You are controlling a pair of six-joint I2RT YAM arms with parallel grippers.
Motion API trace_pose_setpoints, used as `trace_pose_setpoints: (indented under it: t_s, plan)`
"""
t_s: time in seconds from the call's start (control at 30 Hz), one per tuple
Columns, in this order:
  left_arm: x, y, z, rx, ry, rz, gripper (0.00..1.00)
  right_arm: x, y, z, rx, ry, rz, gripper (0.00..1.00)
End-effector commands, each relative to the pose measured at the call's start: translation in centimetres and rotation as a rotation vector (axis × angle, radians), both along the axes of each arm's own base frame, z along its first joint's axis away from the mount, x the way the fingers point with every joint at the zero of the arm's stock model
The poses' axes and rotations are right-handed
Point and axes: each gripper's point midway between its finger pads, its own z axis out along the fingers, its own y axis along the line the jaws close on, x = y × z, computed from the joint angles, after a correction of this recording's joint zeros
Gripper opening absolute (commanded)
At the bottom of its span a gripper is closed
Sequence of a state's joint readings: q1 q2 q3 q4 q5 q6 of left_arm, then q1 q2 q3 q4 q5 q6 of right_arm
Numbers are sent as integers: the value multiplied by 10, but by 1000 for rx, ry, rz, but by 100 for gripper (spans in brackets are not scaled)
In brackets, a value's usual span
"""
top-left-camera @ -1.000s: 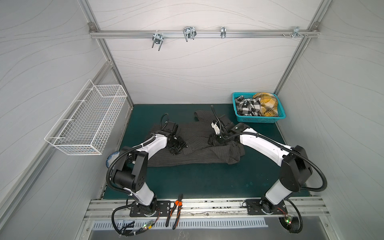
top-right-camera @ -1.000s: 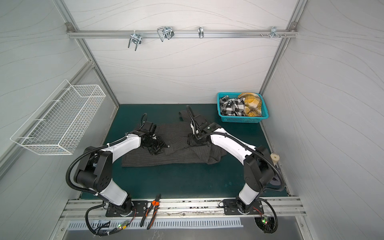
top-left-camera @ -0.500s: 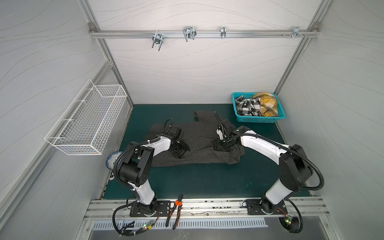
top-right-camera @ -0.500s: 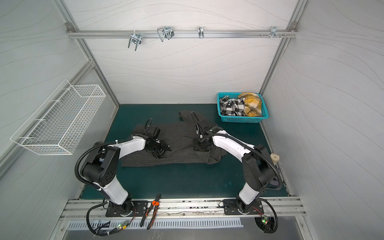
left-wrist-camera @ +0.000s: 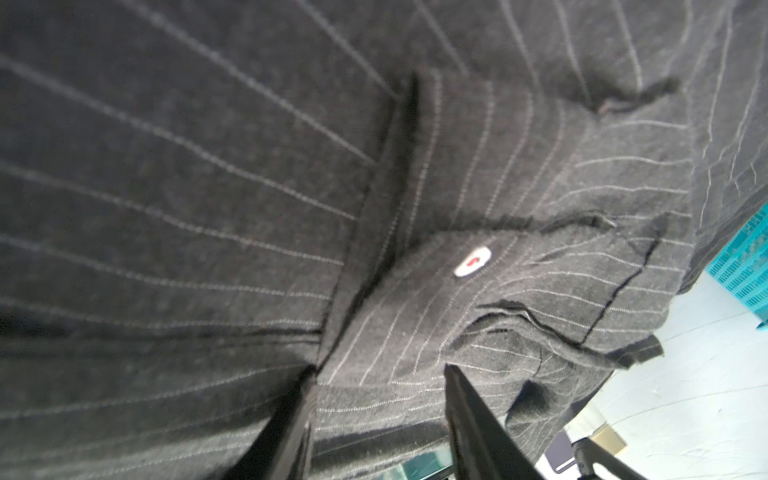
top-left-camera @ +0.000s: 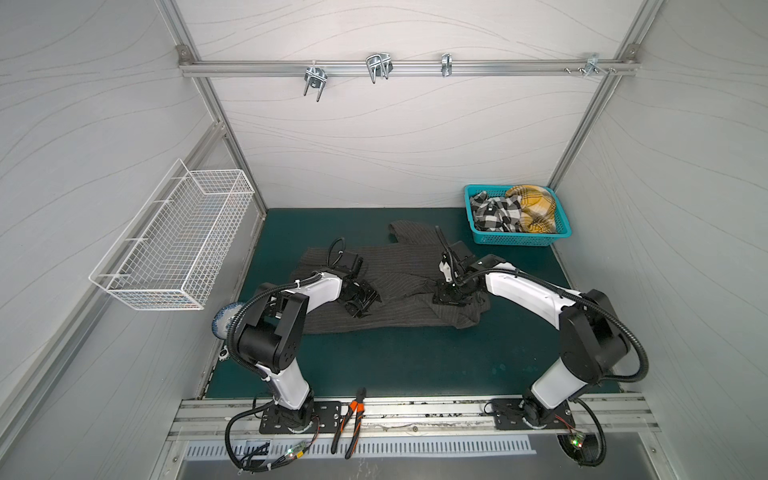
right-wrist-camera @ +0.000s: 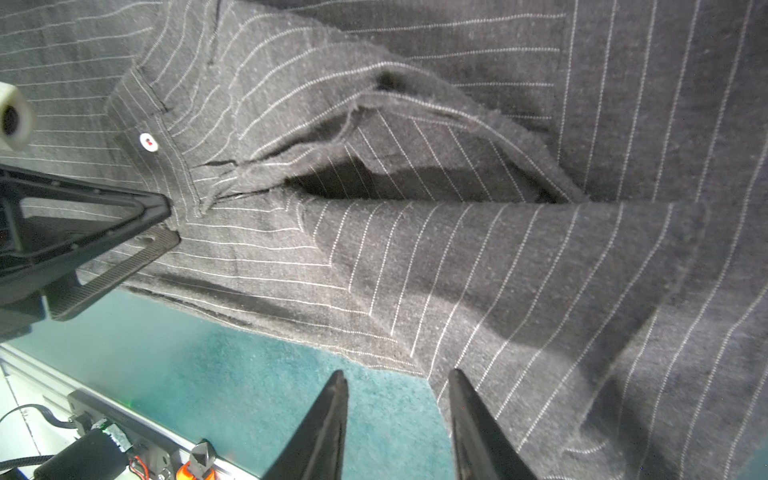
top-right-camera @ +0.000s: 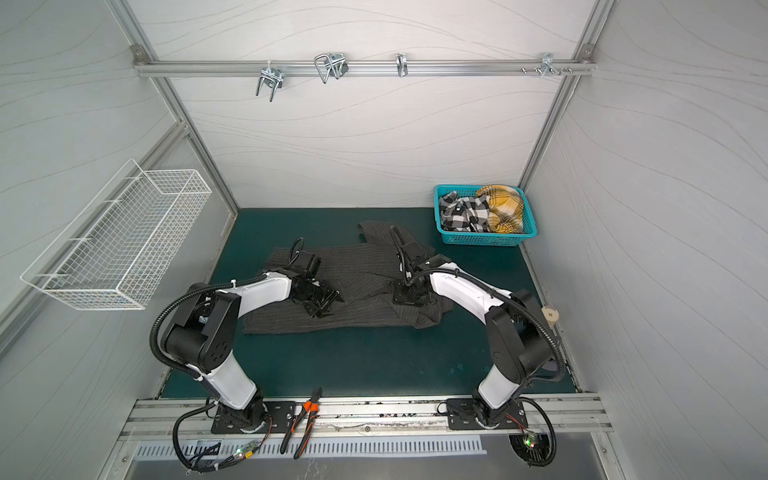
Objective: Fold and stack the long sleeve shirts
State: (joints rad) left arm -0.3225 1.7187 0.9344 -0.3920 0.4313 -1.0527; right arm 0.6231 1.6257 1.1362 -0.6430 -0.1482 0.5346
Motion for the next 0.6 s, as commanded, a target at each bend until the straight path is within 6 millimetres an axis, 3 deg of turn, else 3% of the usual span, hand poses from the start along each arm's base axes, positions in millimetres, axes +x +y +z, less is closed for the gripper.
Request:
trace_pose_setpoints:
  t_s: [0.0,0.13,0.33,0.43,0.57]
  plan:
    - [6,-2,-12,18,31,4,45,-3,0,9,29,-7,-10,41]
    - [24,-6,-5,18,-3,6,38,-5,-4,9,29,-6,-14,41]
    - [37,-4,15,44,-52,0,38,-6,-9,7,32,-3,-24,40]
    - [38,-1,12,46,-46,5,38,-5,-11,6,34,0,-30,39]
    - [43,-1,6,28,-41,16,28,-5,-12,5,32,3,-30,39]
